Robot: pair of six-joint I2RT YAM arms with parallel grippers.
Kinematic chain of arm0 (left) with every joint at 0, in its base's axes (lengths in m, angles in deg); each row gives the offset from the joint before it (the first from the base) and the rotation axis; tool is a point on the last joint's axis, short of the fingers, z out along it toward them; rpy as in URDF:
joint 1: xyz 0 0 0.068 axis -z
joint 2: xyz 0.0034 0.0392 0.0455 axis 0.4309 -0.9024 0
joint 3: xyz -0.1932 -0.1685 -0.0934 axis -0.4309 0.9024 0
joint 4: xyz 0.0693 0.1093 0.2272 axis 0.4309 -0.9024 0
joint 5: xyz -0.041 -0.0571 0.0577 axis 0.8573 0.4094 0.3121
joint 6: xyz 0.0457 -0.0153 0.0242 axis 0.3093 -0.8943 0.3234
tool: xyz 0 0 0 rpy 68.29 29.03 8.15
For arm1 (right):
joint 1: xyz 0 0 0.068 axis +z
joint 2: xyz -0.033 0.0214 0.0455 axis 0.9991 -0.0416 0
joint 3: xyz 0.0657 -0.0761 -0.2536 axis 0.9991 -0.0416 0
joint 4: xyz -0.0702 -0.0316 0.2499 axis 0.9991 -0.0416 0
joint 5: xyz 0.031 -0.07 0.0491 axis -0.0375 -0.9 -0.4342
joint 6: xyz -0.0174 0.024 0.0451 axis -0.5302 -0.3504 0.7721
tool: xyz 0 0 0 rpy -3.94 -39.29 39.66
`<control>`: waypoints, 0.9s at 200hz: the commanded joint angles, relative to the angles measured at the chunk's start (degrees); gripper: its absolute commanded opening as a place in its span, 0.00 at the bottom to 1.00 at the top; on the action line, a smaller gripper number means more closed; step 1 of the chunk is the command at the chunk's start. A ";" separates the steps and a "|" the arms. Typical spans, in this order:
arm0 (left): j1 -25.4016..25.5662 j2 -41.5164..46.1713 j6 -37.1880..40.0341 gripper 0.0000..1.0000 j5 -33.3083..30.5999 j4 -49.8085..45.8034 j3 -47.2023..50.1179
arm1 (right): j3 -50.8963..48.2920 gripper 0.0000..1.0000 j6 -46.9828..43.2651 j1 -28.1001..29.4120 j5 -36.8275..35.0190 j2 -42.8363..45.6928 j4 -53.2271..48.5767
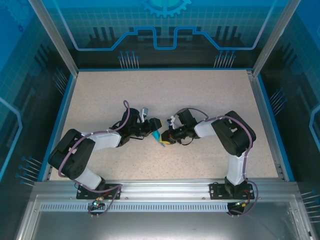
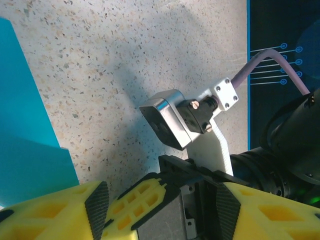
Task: Fold a paper plane with a square sheet of paper (pick it up from the middle)
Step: Fold the wing for the fifth time at the center of the table.
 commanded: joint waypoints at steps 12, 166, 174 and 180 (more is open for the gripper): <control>0.20 5.89 3.33 0.64 1.52 1.28 2.62 | -1.11 0.00 2.87 -0.59 1.21 -1.69 3.50; 0.27 -7.07 4.54 0.59 0.86 8.01 -1.42 | -2.72 0.00 5.56 -0.92 1.10 -2.43 7.14; 0.28 -7.67 4.60 0.59 0.90 8.14 -1.60 | -2.95 0.00 5.52 -0.94 1.08 -2.28 7.37; 0.28 -8.11 4.66 0.58 0.90 8.30 -1.69 | -3.00 0.00 5.36 -0.92 0.80 -1.99 7.31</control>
